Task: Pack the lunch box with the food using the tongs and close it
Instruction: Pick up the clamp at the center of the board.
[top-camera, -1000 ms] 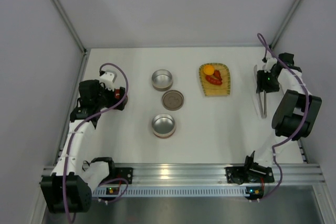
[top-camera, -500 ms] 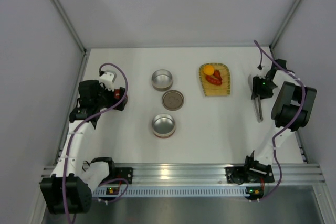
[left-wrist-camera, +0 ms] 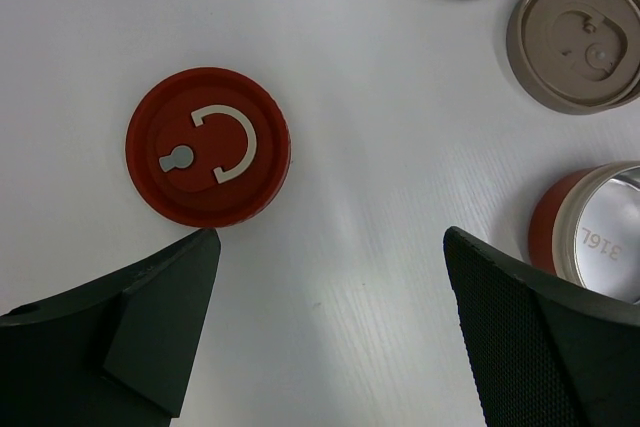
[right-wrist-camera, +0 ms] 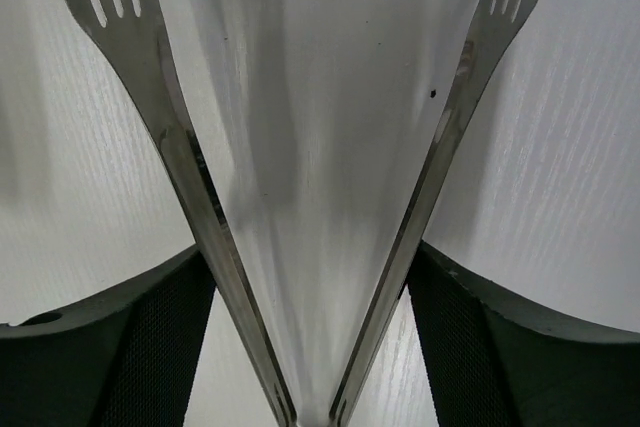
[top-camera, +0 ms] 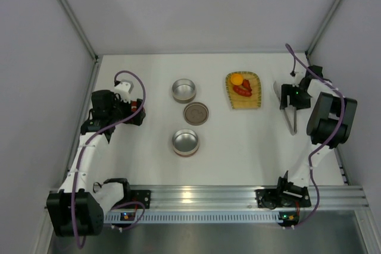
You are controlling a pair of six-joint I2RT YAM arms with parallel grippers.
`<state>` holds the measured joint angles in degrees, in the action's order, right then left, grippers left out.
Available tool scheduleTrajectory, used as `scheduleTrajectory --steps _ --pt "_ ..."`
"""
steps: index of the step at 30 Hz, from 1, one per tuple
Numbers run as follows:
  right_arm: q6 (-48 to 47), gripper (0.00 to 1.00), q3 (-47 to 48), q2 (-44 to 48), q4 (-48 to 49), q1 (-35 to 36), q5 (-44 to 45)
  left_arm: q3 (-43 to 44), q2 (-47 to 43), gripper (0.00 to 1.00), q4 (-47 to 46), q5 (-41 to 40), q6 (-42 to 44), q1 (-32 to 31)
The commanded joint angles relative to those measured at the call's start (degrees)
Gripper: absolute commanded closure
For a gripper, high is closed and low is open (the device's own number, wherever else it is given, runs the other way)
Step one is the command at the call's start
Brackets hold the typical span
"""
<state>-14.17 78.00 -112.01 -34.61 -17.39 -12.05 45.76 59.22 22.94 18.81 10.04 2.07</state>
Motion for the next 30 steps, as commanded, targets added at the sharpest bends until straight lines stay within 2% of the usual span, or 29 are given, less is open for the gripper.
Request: scheduleTrajectory --steps 1,9,26,29,30 --pt "-2.3 0.23 -2.8 0.6 3.2 0.2 2.5 2.1 -0.1 0.02 -3.0 1.9 -1.3 0.2" --pt "-3.7 0.15 -6.7 3.4 3.7 0.2 5.6 1.9 -0.9 0.02 -2.3 1.9 -1.3 0.2" --pt "-4.8 0.17 -9.7 3.7 3.6 0.2 5.6 0.8 -1.7 0.01 -2.7 1.5 -1.1 0.3" --pt "-5.2 0.22 -9.6 4.1 3.1 0.2 5.4 0.8 -1.7 0.02 -3.0 1.7 -1.3 0.2" --pt "-5.3 0.31 -9.5 4.7 2.9 0.3 5.3 0.8 -1.7 0.02 -3.0 1.7 -1.3 0.2"
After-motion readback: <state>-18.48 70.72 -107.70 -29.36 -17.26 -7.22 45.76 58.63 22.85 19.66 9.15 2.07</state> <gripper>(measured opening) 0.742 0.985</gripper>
